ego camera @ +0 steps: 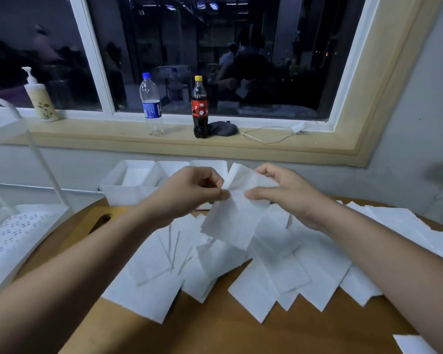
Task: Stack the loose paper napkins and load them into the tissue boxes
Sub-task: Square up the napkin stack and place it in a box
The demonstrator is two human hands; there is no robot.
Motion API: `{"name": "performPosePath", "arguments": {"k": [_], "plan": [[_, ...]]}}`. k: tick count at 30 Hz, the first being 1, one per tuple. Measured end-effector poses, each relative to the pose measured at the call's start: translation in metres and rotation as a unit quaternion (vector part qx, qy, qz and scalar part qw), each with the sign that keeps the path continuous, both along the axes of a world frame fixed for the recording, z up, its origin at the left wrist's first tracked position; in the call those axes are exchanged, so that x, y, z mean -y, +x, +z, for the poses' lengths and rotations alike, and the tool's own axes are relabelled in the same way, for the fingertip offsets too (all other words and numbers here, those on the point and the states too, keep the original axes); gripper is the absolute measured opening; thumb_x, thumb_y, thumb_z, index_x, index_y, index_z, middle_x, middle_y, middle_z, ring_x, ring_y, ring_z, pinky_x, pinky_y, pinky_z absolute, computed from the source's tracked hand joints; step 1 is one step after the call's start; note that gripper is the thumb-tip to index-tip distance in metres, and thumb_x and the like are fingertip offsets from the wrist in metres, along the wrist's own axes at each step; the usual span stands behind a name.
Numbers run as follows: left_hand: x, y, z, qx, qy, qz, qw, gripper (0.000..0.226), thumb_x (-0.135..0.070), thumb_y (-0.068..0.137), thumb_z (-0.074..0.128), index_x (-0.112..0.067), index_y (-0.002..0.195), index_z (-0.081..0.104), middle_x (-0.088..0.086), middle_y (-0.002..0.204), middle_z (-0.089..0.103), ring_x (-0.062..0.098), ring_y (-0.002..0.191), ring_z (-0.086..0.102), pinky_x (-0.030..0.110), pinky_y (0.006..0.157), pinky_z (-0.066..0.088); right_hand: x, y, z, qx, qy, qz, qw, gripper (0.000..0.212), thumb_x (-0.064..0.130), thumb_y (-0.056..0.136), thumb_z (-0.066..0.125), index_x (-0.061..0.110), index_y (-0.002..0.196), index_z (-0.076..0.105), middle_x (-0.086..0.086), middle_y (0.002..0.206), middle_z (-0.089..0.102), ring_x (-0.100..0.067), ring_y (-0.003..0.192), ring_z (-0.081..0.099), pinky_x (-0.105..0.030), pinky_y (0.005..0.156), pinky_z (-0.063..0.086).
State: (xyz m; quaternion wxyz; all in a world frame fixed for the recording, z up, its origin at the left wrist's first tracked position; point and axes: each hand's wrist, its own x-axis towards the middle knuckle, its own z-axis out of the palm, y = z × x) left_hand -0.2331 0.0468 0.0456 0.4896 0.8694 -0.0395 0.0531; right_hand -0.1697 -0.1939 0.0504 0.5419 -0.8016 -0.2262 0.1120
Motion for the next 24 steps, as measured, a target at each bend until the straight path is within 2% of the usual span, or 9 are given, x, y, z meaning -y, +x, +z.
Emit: {"name": "performPosePath", "arguments": {"k": [2,4,6,8,10,13,16,21,24], "plan": [[-0.014,0.021,0.0,-0.007,-0.028,0.041,0.999,0.019,-0.023,0.092,0.083,-0.006,0.097,0.076,0.004,0.082,0.075,0.007,0.074,0.065,0.018,0.066,0.046,-0.016,0.025,-0.008,-0.052,0.058,0.004,0.997,0.029,0.01,0.091,0.08,0.01,0.118,0.07,-0.011,0.112,0.08,-0.024,0.098,0.077,-0.036,0.082,0.061],[-0.03,0.044,-0.001,-0.026,-0.058,0.07,0.996,0.02,-0.028,0.092,0.084,-0.009,0.095,0.078,-0.001,0.082,0.074,0.008,0.076,0.064,0.026,0.069,0.043,-0.035,0.051,-0.016,-0.088,0.102,-0.002,0.991,0.031,0.001,0.093,0.074,0.007,0.123,0.07,-0.013,0.116,0.08,-0.025,0.1,0.079,-0.038,0.085,0.065],[-0.046,0.069,-0.004,-0.047,-0.075,0.095,0.992,0.018,-0.032,0.09,0.086,-0.015,0.092,0.08,-0.002,0.083,0.075,0.01,0.078,0.065,0.032,0.074,0.042,-0.056,0.077,-0.021,-0.097,0.116,-0.028,0.988,0.032,0.002,0.093,0.075,0.007,0.124,0.068,-0.014,0.117,0.08,-0.029,0.102,0.079,-0.043,0.088,0.066],[-0.059,0.092,-0.004,-0.061,-0.078,0.126,0.987,0.022,-0.033,0.088,0.087,-0.013,0.094,0.082,-0.001,0.084,0.076,0.012,0.079,0.065,0.034,0.073,0.042,-0.076,0.103,-0.022,-0.083,0.109,-0.062,0.989,0.03,0.007,0.092,0.079,0.011,0.12,0.067,-0.013,0.116,0.079,-0.026,0.096,0.08,-0.039,0.08,0.067],[-0.069,0.116,-0.003,-0.07,-0.07,0.162,0.982,0.029,-0.034,0.089,0.088,-0.008,0.101,0.082,0.003,0.089,0.079,0.017,0.082,0.064,0.033,0.071,0.044,-0.095,0.125,-0.02,-0.058,0.087,-0.094,0.99,0.033,0.01,0.092,0.082,0.015,0.119,0.064,-0.011,0.112,0.078,-0.021,0.09,0.078,-0.033,0.069,0.065],[-0.08,0.148,-0.004,-0.092,-0.04,0.2,0.975,0.032,-0.037,0.088,0.088,-0.008,0.099,0.081,0.008,0.096,0.08,0.018,0.085,0.064,0.032,0.071,0.046,-0.118,0.155,-0.021,-0.021,0.037,-0.134,0.99,0.042,0.015,0.089,0.087,0.016,0.122,0.06,-0.011,0.112,0.075,-0.026,0.091,0.078,-0.038,0.073,0.067],[-0.089,0.177,-0.014,-0.107,-0.004,0.223,0.969,0.03,-0.034,0.085,0.091,-0.008,0.096,0.079,0.003,0.088,0.079,0.014,0.077,0.064,0.026,0.061,0.044,-0.134,0.177,-0.026,0.013,-0.036,-0.155,0.987,0.042,0.019,0.086,0.09,0.019,0.114,0.059,-0.008,0.108,0.073,-0.025,0.081,0.078,-0.034,0.062,0.065],[-0.094,0.203,-0.035,-0.104,0.108,0.222,0.964,0.029,-0.028,0.084,0.092,-0.009,0.095,0.073,0.006,0.088,0.078,0.022,0.082,0.067,0.031,0.064,0.05,-0.149,0.194,-0.045,0.088,-0.171,-0.145,0.971,0.025,0.023,0.089,0.086,0.013,0.097,0.064,-0.005,0.086,0.074,-0.022,0.067,0.077,-0.046,0.074,0.068],[-0.093,0.211,-0.041,-0.111,0.207,0.206,0.95,0.03,-0.024,0.084,0.088,-0.003,0.102,0.076,0.01,0.09,0.075,0.027,0.076,0.06,0.032,0.066,0.048,-0.156,0.199,-0.057,0.126,-0.221,-0.133,0.958,0.026,0.028,0.085,0.086,0.018,0.092,0.063,-0.003,0.09,0.073,-0.025,0.071,0.075,-0.045,0.073,0.065]]}}
